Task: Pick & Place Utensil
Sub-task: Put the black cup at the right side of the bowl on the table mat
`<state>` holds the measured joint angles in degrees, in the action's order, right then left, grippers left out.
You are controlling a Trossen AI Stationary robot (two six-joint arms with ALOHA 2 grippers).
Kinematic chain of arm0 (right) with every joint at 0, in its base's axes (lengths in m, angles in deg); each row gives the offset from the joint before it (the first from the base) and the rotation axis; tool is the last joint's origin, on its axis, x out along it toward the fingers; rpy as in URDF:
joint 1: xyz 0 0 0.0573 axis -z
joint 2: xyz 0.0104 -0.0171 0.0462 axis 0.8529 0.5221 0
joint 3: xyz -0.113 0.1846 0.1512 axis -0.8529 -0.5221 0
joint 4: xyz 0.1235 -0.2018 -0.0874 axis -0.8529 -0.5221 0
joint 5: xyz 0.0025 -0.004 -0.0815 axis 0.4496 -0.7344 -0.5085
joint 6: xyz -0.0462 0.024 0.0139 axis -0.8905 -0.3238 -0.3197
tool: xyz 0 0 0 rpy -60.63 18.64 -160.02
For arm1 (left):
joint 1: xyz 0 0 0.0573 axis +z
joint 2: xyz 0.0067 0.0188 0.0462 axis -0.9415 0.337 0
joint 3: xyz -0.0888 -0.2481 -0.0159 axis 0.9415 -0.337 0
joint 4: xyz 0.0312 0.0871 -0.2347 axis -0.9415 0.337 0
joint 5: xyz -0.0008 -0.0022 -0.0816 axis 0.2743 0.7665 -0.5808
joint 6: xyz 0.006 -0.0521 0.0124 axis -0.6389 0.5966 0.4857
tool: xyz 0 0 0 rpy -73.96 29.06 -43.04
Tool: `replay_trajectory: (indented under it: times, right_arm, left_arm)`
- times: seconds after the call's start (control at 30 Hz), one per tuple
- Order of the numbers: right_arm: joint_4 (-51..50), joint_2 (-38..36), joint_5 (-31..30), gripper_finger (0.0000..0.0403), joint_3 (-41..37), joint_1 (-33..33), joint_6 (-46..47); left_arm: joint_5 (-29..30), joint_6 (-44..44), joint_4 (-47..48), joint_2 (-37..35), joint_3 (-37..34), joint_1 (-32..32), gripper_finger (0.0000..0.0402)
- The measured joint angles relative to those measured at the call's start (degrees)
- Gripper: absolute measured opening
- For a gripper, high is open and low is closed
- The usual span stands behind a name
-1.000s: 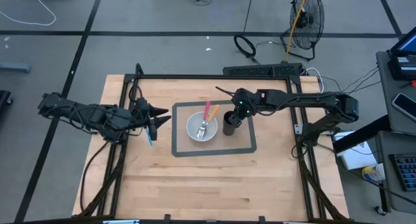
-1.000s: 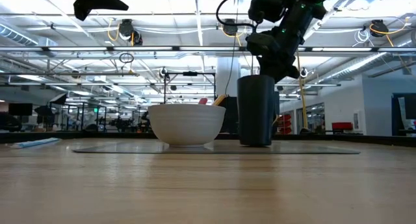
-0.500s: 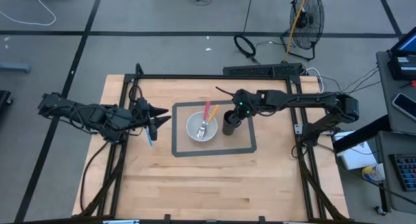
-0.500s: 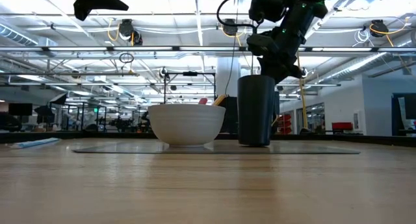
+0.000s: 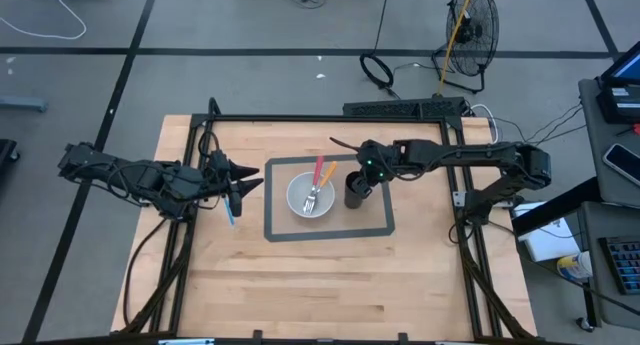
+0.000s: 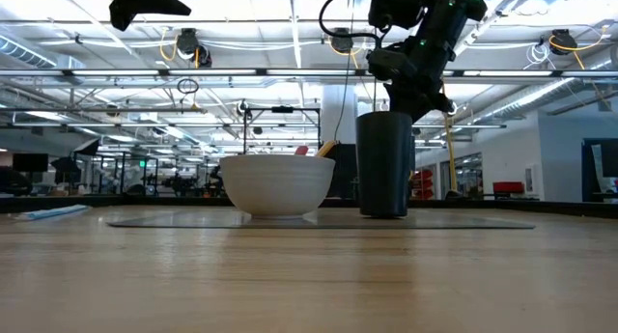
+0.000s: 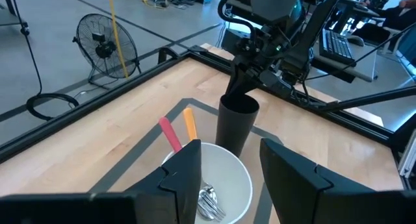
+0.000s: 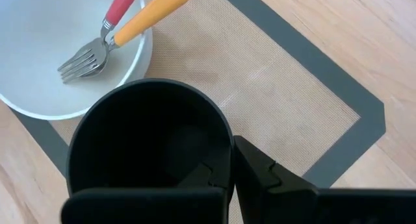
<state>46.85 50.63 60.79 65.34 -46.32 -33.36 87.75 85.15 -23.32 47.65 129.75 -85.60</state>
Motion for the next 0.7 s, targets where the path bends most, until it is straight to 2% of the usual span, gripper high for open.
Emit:
replay_trajectory:
  times: [0.2, 0.7]
  right_arm:
    - [0.4, 0.0, 0.0, 0.0003, 0.0, -0.2, 0.0]
    - [2.4, 0.0, 1.7, 0.0068, 0.0, -0.3, 0.7]
  left_arm:
    - [0.0, 0.0, 0.0, 0.0, 0.0, 0.0, 0.0163]
    - [0.0, 0.1, 0.0, 0.0, 0.0, 0.0, 0.0163]
